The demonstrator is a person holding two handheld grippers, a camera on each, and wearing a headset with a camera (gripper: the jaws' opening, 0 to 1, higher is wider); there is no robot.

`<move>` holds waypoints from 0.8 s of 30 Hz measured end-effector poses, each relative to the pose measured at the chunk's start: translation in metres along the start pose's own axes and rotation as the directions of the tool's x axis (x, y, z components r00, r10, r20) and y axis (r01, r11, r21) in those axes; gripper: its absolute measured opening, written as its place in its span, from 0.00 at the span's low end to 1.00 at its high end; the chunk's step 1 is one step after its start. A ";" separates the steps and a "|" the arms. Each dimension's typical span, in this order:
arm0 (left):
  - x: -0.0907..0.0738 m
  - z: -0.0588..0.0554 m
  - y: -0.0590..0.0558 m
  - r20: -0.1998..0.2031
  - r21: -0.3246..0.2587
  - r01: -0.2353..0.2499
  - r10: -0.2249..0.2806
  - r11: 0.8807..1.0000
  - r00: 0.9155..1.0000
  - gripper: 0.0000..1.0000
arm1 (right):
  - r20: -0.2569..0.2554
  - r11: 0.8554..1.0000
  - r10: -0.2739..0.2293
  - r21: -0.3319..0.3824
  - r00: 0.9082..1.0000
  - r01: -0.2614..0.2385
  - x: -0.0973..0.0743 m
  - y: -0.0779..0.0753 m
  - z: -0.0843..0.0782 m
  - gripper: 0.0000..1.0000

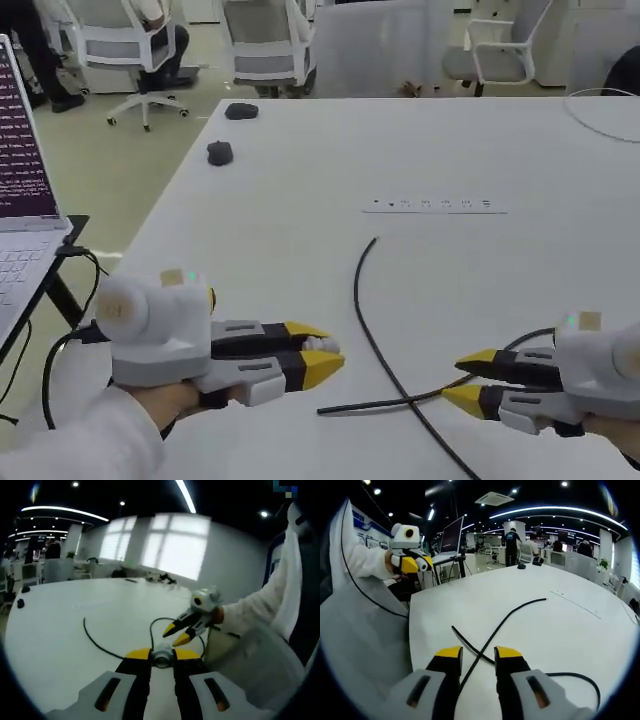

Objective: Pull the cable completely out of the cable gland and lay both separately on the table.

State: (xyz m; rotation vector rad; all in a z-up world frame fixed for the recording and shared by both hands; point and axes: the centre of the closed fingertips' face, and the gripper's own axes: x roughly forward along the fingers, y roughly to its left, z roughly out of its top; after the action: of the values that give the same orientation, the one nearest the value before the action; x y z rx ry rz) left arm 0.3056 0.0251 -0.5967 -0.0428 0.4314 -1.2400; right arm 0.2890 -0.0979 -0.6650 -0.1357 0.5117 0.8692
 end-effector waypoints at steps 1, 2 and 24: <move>0.004 -0.003 0.004 -0.008 0.002 -0.007 0.007 1.000 1.000 0.17 | 0.008 1.000 -0.005 0.002 1.000 0.005 -0.007 0.003 0.001 0.25; 0.010 -0.008 0.010 -0.025 0.009 -0.022 0.022 1.000 0.999 0.17 | 0.009 1.000 -0.007 0.002 1.000 0.007 -0.009 0.004 0.001 0.25; 0.063 -0.109 0.078 -0.262 0.043 -0.172 0.177 0.984 0.949 0.17 | -0.006 0.975 -0.184 0.123 0.983 0.183 -0.084 0.024 -0.040 0.26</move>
State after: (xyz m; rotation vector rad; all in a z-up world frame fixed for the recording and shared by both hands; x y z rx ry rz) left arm 0.3552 0.0154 -0.7357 0.1769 0.6415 -1.0776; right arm 0.2105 -0.1535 -0.6567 -0.0664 0.5371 0.6554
